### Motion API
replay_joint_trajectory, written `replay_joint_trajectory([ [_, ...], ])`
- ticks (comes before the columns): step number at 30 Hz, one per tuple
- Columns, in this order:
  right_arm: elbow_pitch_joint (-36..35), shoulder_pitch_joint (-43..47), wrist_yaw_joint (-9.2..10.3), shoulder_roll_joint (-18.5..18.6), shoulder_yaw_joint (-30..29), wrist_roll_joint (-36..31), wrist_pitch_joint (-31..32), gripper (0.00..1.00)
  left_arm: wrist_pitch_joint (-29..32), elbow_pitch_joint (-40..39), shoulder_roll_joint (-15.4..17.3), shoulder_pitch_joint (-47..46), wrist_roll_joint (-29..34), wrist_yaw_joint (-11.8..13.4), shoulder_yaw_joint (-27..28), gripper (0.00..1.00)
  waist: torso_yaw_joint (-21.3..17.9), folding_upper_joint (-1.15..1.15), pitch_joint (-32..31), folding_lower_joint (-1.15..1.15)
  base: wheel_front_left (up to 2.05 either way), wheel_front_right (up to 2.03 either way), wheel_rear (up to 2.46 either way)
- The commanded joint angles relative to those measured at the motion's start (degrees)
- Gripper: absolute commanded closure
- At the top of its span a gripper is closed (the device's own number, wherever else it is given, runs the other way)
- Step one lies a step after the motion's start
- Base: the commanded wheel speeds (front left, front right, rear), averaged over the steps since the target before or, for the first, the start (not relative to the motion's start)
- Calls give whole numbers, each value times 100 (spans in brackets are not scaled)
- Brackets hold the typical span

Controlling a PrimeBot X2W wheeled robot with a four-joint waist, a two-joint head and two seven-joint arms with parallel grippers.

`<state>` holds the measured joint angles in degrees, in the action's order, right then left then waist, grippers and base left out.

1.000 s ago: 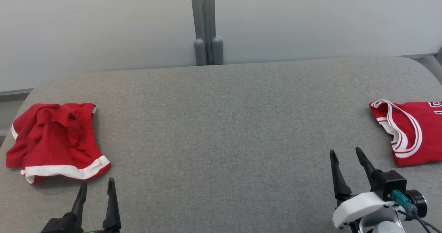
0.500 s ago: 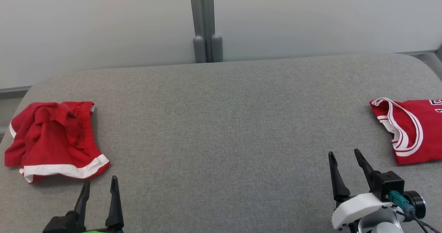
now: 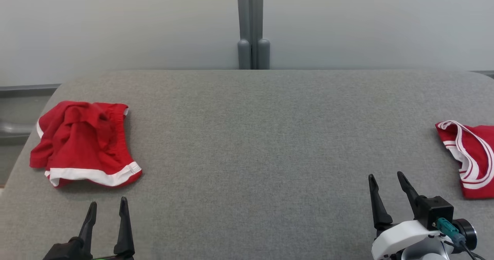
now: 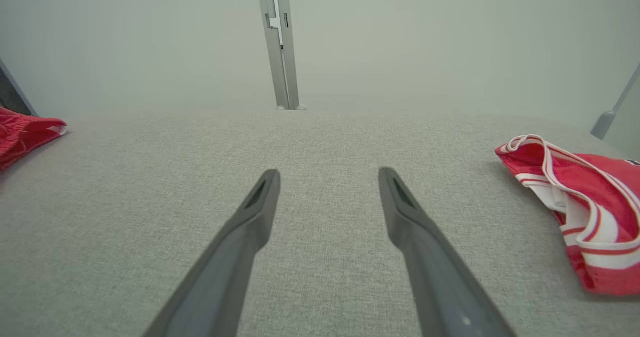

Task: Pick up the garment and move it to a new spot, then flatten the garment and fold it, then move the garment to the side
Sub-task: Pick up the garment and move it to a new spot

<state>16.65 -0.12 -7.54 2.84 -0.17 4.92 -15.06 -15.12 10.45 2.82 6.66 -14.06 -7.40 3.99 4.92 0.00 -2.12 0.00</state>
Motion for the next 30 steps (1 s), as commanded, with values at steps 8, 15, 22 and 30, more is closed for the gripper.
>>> replay_joint_trajectory([
  [8,-29,155,11,12,112,106,-14,0,0,-46,19,202,56,-10,191,0,1032,0,-108,0,0,0,0],
  [15,-22,199,11,12,235,170,-14,0,0,-72,18,317,109,-10,299,0,1599,0,-154,0,0,0,0],
  [22,-28,218,11,14,322,189,-14,0,0,-111,17,394,61,-10,371,0,1862,0,-153,0,0,0,0],
  [30,-22,207,11,15,419,191,-14,0,0,-123,17,404,67,-10,446,0,1879,0,-132,0,0,0,0],
])
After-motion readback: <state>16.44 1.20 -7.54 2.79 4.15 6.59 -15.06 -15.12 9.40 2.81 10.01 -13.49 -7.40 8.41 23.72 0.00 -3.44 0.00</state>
